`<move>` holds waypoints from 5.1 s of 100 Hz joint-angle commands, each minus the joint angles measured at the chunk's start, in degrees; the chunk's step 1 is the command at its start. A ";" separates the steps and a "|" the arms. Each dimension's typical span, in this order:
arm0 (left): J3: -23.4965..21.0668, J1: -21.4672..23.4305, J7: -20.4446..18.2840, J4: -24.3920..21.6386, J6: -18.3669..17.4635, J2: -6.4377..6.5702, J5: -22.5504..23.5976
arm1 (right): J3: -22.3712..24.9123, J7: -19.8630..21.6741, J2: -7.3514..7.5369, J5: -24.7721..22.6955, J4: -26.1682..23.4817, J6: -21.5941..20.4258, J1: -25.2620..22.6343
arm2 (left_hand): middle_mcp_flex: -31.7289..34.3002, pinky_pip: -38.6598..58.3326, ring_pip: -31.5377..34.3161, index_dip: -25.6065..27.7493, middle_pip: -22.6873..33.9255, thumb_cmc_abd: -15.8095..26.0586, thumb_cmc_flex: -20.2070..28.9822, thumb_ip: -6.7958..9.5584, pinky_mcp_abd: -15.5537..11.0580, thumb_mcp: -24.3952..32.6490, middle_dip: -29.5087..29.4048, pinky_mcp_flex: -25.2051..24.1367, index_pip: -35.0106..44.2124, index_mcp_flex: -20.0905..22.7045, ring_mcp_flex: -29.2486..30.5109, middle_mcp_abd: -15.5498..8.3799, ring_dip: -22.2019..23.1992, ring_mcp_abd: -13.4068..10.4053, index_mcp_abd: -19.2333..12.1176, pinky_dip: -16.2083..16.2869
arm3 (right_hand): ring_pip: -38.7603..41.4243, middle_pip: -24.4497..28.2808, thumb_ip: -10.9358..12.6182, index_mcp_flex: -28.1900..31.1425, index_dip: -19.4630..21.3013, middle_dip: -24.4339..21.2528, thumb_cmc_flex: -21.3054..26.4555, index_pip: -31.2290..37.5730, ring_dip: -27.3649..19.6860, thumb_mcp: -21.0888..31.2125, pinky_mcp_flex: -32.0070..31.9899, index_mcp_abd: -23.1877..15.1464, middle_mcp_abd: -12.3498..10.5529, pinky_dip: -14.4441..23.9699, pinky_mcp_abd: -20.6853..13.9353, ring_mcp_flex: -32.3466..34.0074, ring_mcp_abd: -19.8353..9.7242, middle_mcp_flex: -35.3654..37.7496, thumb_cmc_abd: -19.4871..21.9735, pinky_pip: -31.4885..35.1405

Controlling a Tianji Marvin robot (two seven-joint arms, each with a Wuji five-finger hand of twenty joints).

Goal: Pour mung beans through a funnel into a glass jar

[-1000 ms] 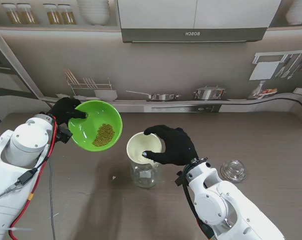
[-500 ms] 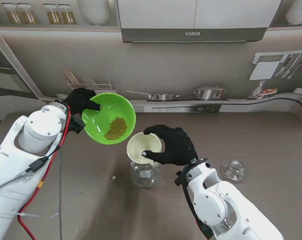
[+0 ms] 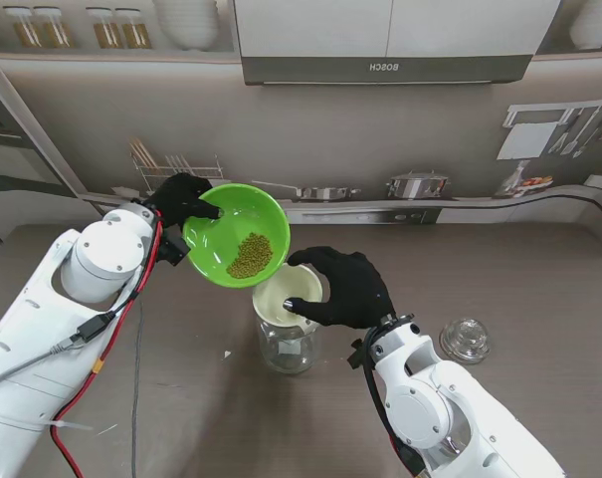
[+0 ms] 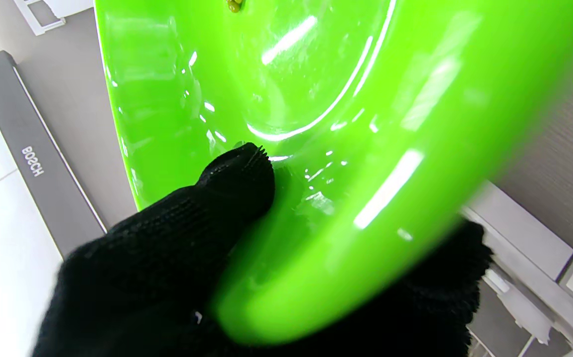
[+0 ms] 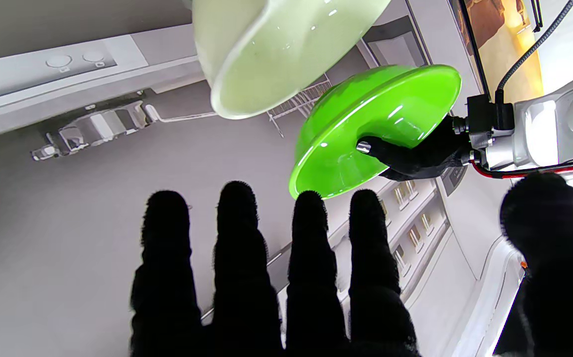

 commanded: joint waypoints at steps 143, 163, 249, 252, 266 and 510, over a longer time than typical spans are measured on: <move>9.17 -2.32 7.67 2.47 -10.30 -2.76 4.43 | -0.37 -2.14 -0.62 -1.13 0.63 0.48 0.03 | 2.72 1.46 2.75 0.77 1.06 1.82 6.72 2.26 -1.26 4.60 -0.05 3.16 3.86 4.48 1.30 2.17 0.19 0.27 -4.00 0.23 | -0.14 0.31 1.54 -4.21 -1.04 -1.17 -2.40 0.14 -1.21 1.90 -0.57 0.10 -1.21 -1.79 -1.63 -0.16 -1.56 -1.49 1.22 -0.17; 9.80 -2.57 9.25 3.35 -12.32 -3.04 5.28 | -0.40 -2.36 -0.67 -1.05 0.73 0.34 0.06 | 2.65 1.46 2.72 0.78 1.10 1.89 6.71 2.27 -1.32 4.61 0.08 3.15 3.96 4.38 1.30 2.21 0.19 0.15 -4.08 0.16 | -0.10 0.42 1.55 -4.12 -1.05 -1.17 -2.29 0.30 -1.21 1.99 -0.50 0.09 -1.26 -1.84 -1.59 -0.09 -1.59 -1.38 1.13 -0.01; 9.51 0.71 12.91 0.47 -18.74 -2.87 9.50 | -0.39 -2.75 -0.71 -1.20 0.63 0.41 -0.11 | 2.32 0.78 2.25 0.63 1.07 2.10 6.70 2.30 -1.15 4.26 0.48 3.01 4.31 4.02 1.27 1.95 0.15 0.09 -4.27 -0.21 | 0.11 0.52 1.51 -4.13 -1.26 -1.29 -2.42 0.64 -1.13 2.21 -0.38 0.19 -1.10 -2.18 -1.64 0.17 -1.46 -1.67 1.20 0.46; 9.49 0.79 13.11 0.48 -19.11 -2.84 9.94 | -0.39 -2.76 -0.71 -1.23 0.63 0.42 -0.11 | 2.31 0.79 2.25 0.63 1.07 2.10 6.69 2.30 -1.20 4.26 0.51 3.01 4.36 4.02 1.28 1.94 0.15 0.12 -4.26 -0.21 | 0.11 0.53 1.51 -4.11 -1.26 -1.29 -2.38 0.67 -1.14 2.23 -0.43 0.16 -1.15 -2.20 -1.65 0.17 -1.48 -1.67 1.15 0.44; 9.51 0.94 14.23 0.95 -20.66 -2.78 11.84 | -0.41 -2.79 -0.71 -1.26 0.63 0.46 -0.11 | 2.33 0.83 2.33 0.53 1.20 2.06 6.63 2.28 -1.38 4.33 0.70 3.02 4.45 3.99 1.30 1.80 0.21 0.02 -4.30 -0.20 | 0.08 0.52 1.50 -4.23 -1.31 -1.32 -2.49 0.65 -1.15 2.20 -0.46 0.25 -1.09 -2.26 -1.71 0.11 -1.51 -1.86 1.24 0.46; 12.49 -0.31 36.61 6.97 -41.51 -2.41 37.00 | -1.63 -6.80 -0.97 -4.15 1.24 1.13 0.05 | 1.58 0.70 2.08 -1.50 1.74 2.55 5.63 1.66 -3.97 4.54 1.66 3.11 7.56 1.83 1.33 0.51 -0.12 -1.90 -5.77 -0.89 | 0.37 1.09 1.53 -4.29 -1.72 -1.56 -2.75 1.57 -1.27 2.17 -0.68 0.37 -1.16 -3.04 -1.68 0.50 -1.63 -2.27 1.17 1.10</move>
